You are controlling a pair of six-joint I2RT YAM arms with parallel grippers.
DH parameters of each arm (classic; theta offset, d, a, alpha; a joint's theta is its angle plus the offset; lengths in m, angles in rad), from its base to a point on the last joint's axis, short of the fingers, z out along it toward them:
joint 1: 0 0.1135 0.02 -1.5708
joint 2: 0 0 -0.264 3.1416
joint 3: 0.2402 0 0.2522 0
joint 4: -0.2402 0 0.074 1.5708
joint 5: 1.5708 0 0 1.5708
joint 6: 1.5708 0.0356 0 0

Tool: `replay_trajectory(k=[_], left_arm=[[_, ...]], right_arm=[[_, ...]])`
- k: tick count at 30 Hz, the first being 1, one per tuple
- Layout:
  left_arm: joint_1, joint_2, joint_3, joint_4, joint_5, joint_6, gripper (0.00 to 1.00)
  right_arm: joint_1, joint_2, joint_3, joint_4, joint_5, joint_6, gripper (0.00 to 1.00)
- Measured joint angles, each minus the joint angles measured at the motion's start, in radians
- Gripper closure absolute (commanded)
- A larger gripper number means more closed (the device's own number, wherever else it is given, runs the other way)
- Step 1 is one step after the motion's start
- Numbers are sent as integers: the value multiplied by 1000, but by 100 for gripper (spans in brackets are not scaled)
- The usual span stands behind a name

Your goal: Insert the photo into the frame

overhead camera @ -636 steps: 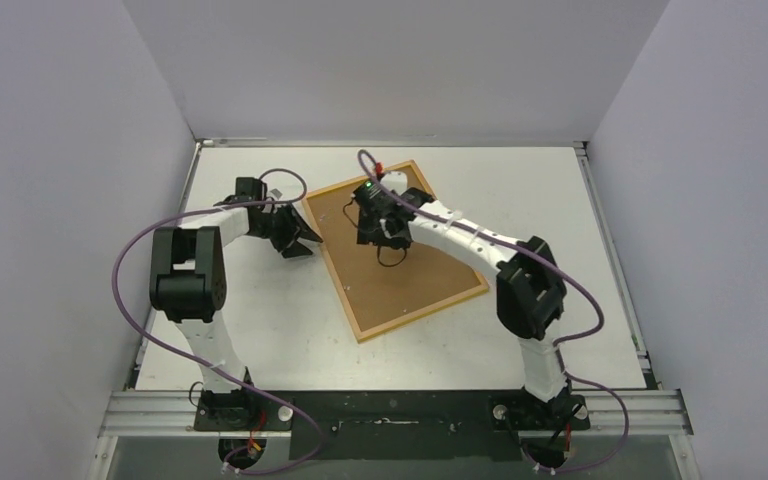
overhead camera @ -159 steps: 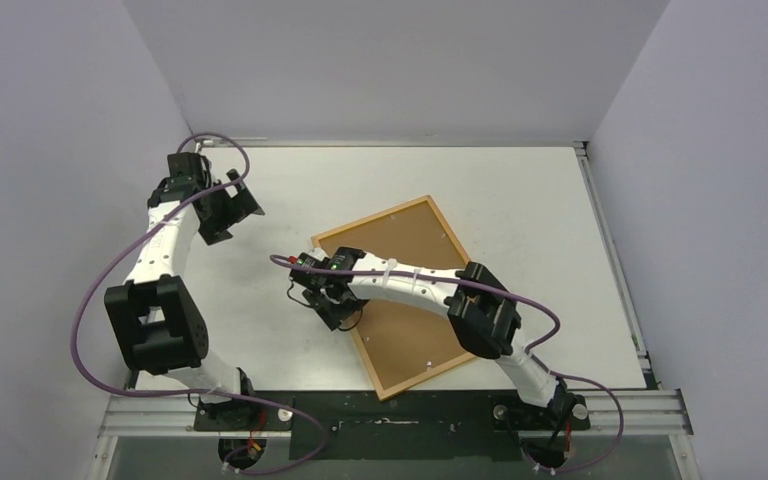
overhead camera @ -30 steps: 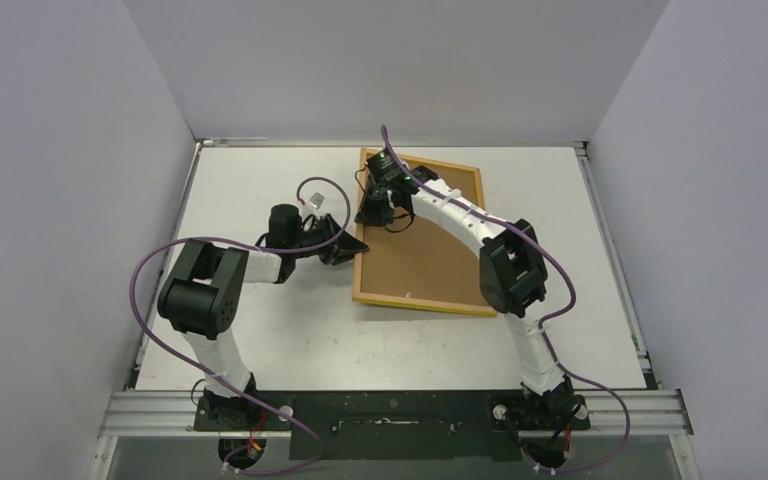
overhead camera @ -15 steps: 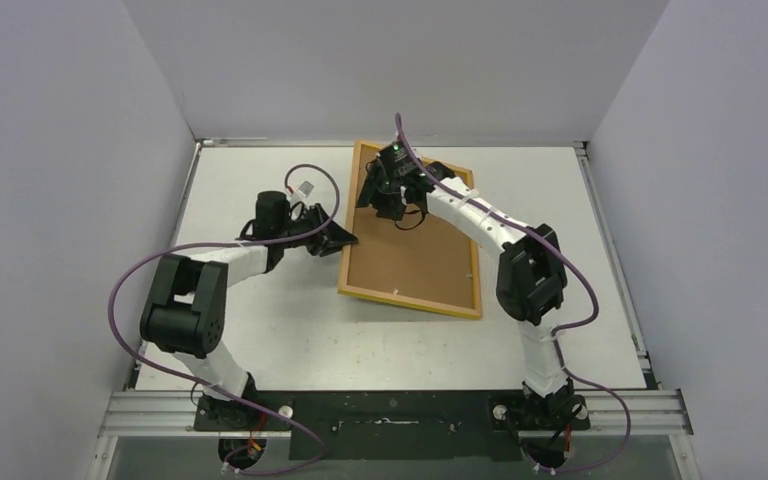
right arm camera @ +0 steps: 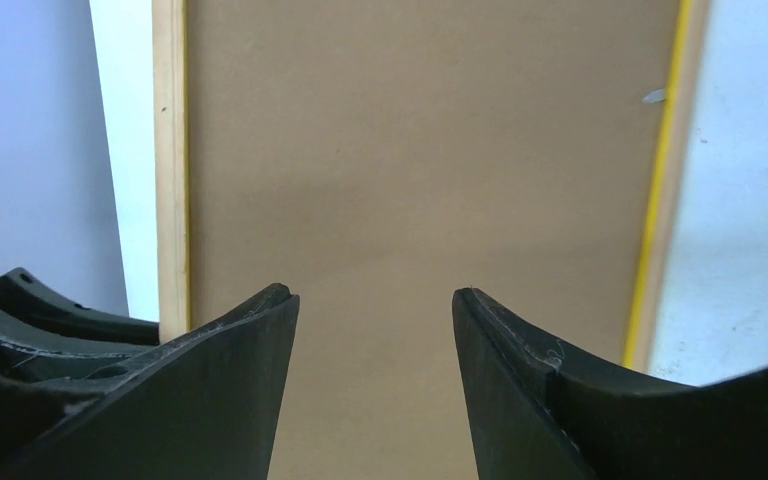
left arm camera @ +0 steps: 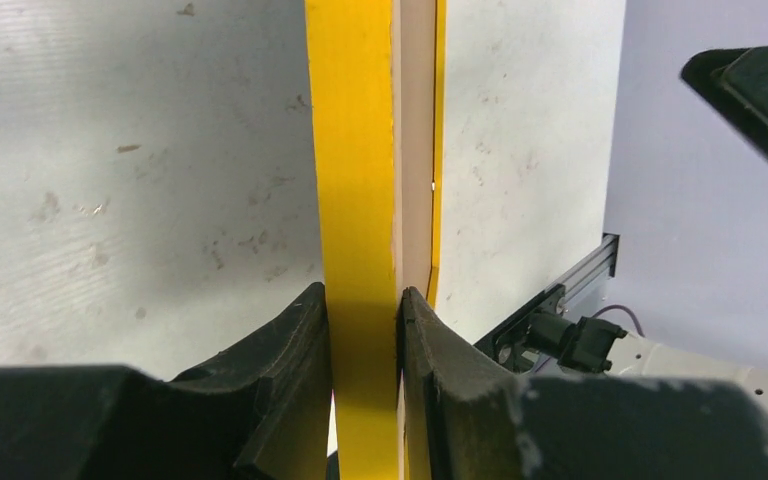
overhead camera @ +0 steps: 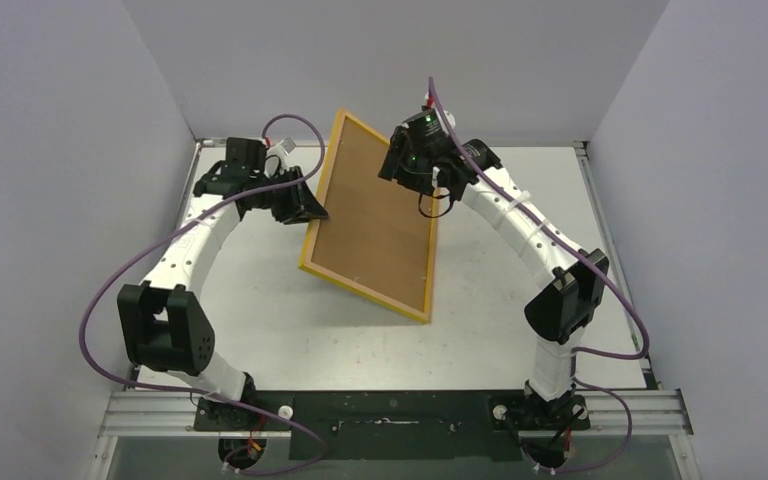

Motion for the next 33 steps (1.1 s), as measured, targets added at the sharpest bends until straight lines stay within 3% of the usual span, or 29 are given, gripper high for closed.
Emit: replay_trajectory(k=[9, 17, 24, 33], left_arm=[[-27, -45, 214, -309, -161, 123, 100], [-55, -84, 438, -469, -328, 257, 100], [-93, -174, 422, -455, -417, 292, 100], [-367, -204, 367, -415, -597, 283, 100]], right_arm=[[29, 0, 61, -104, 5, -8, 41], [53, 0, 175, -138, -8, 4, 37], [67, 9, 222, -138, -43, 95, 33], [107, 45, 352, -134, -55, 208, 27]])
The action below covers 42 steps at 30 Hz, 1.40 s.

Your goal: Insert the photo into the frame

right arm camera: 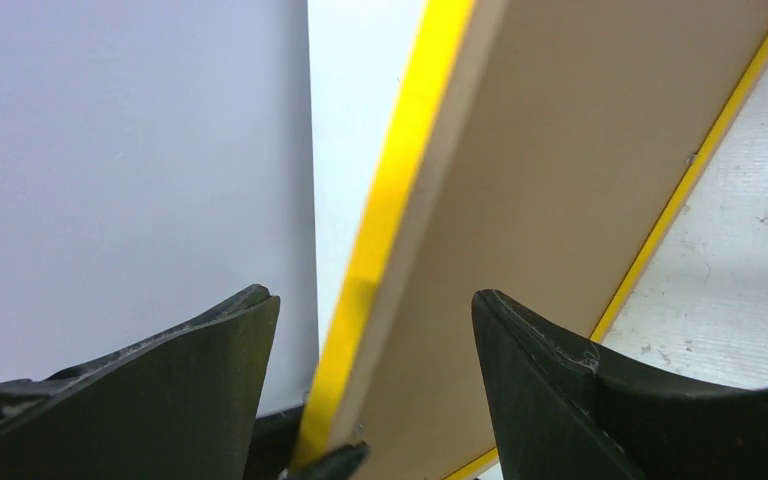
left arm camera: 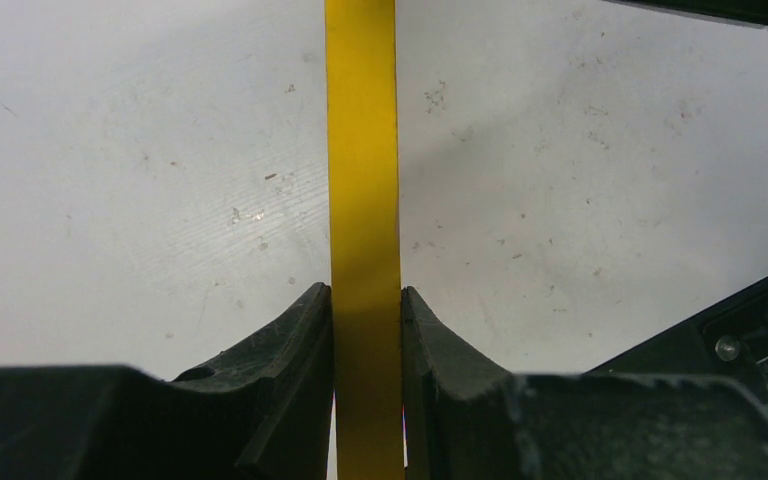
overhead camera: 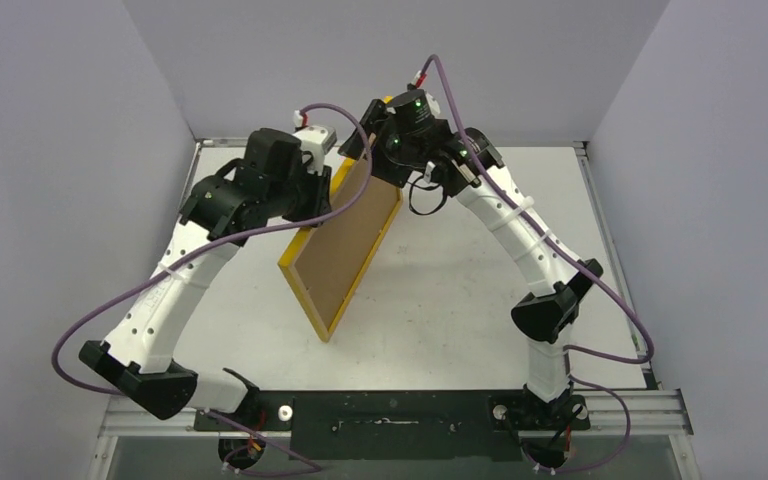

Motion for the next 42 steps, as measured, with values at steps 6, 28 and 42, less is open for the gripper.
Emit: replay_trajectory(k=[6, 28, 42], left_arm=[[-176, -6, -19, 38, -196, 4, 100], [-283, -127, -228, 276, -263, 68, 100], [-302, -131, -246, 312, -240, 108, 100]], right_arm=[[13, 24, 27, -63, 29, 30, 27], [-51, -17, 17, -232, 56, 105, 40], [-105, 5, 67, -285, 30, 54, 34]])
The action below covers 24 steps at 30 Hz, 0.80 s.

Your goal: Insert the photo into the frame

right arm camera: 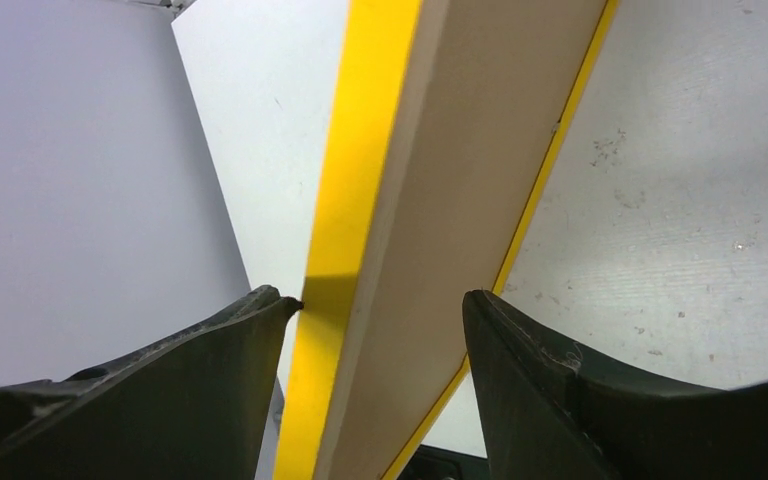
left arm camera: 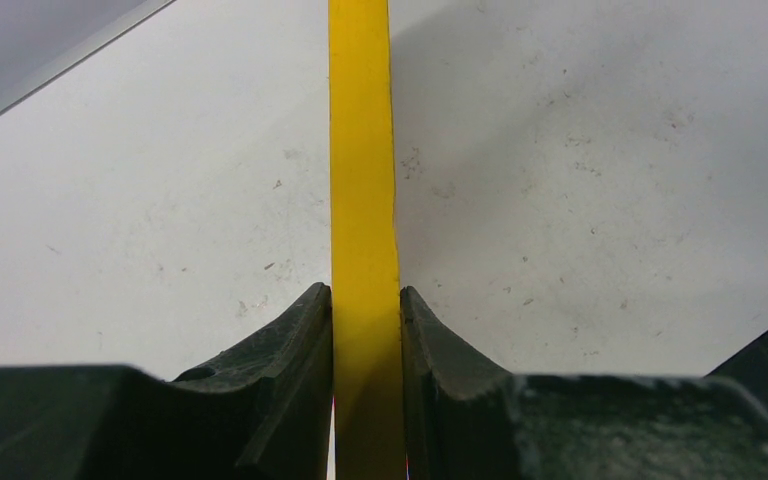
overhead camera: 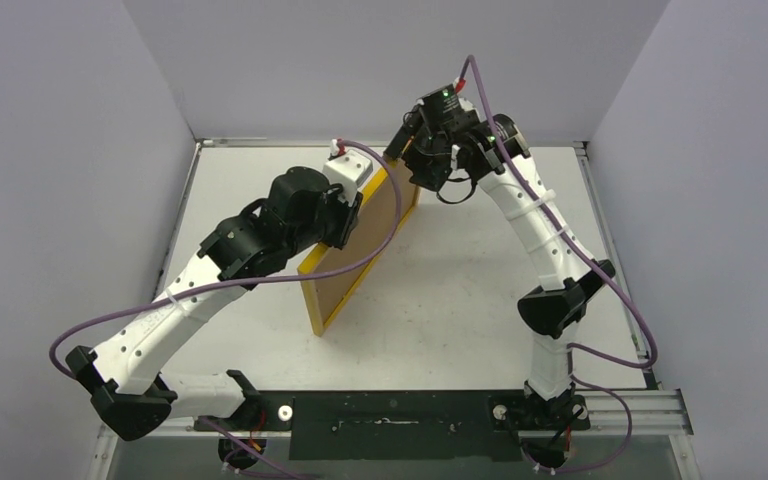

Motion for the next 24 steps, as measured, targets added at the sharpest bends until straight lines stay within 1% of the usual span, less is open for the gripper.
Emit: replay_trajectory(k=[4, 8, 12, 15, 19, 20, 22, 24], left_arm=[[-11, 0, -12, 25, 23, 14, 100], [-22, 0, -23, 53, 40, 29, 100], [-22, 0, -26, 60, 34, 26, 100], [-22, -2, -31, 66, 26, 21, 100], [-27, -2, -32, 71, 23, 16, 97], [-29, -2, -34, 72, 22, 17, 93], [-33, -2, -34, 72, 22, 18, 78], [-33, -2, -34, 72, 24, 19, 54]], right_arm=[[0, 16, 3, 13, -28, -23, 34], [0, 33, -11, 46, -60, -40, 40], [-2, 33, -16, 47, -64, -53, 51], [-2, 32, -42, 47, -58, -53, 58], [-2, 14, -72, 52, -48, -42, 68], [-2, 10, -75, 47, -47, -42, 70], [-2, 6, -76, 33, -43, -42, 78], [-2, 4, -76, 29, -41, -41, 85]])
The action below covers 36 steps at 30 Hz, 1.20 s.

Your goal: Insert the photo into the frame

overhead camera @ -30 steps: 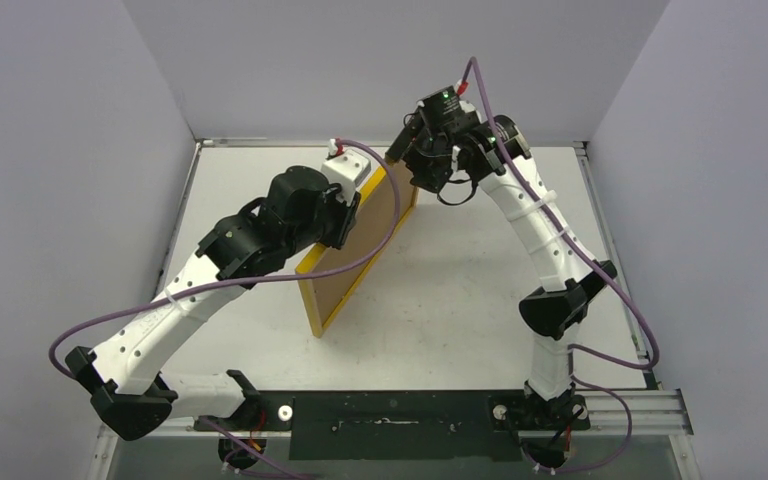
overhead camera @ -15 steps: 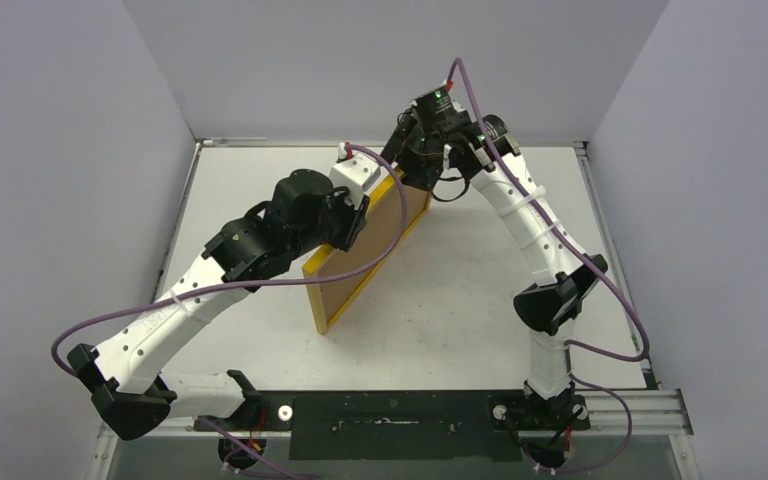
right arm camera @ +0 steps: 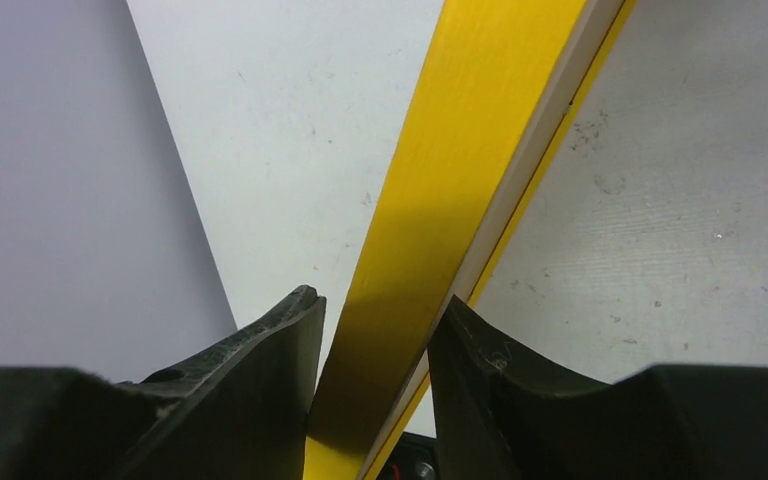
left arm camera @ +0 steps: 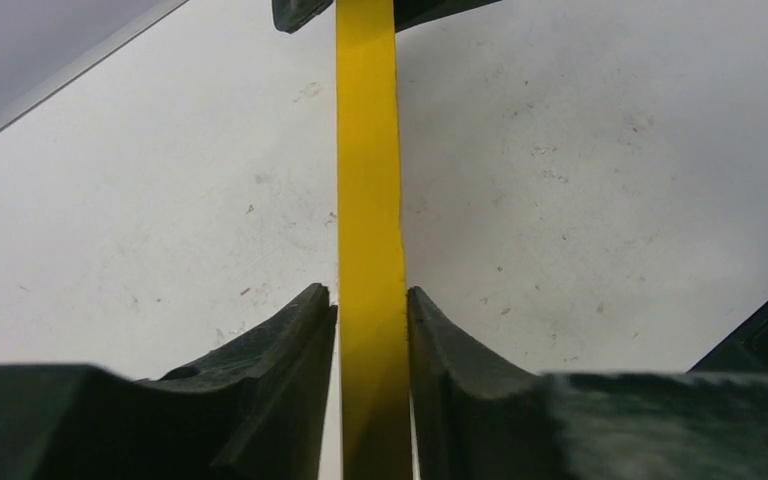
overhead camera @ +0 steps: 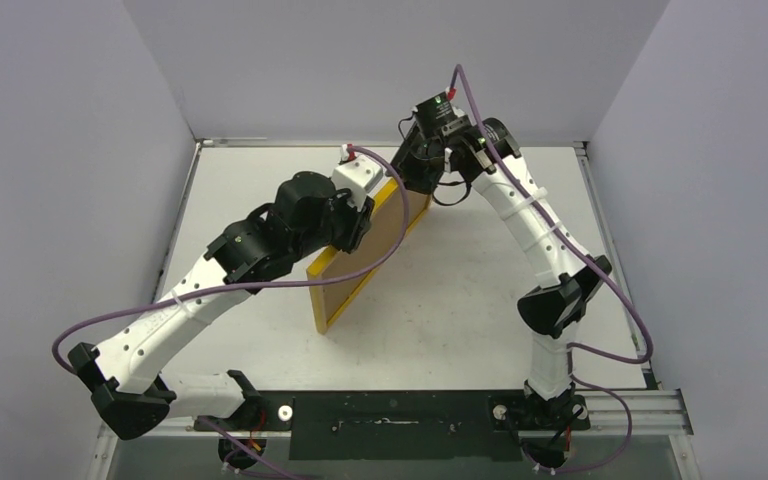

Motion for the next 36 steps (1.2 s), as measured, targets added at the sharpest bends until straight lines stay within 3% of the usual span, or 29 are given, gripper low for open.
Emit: replay_trajectory(k=[2, 3, 6, 11, 18, 26, 36], left_arm=[[0, 0, 0, 6, 10, -5, 35], [0, 0, 0, 16, 14, -10, 31], [1, -13, 0, 45, 43, -22, 23], [0, -87, -15, 112, 95, -37, 13], [4, -202, -53, 210, 116, -68, 11], [34, -168, -74, 227, 117, -130, 10], [262, -113, -172, 243, 273, -292, 10]], right_arm=[[-2, -5, -1, -10, 0, 0, 89], [-5, -8, -3, -13, 0, -1, 91], [-22, -30, -28, -19, -3, -1, 99], [-55, -89, -142, 23, -53, 15, 100], [-117, -203, -338, 125, -127, -11, 100], [-238, -383, -666, 279, -221, -86, 94], [-402, -573, -1169, 655, -447, -151, 88]])
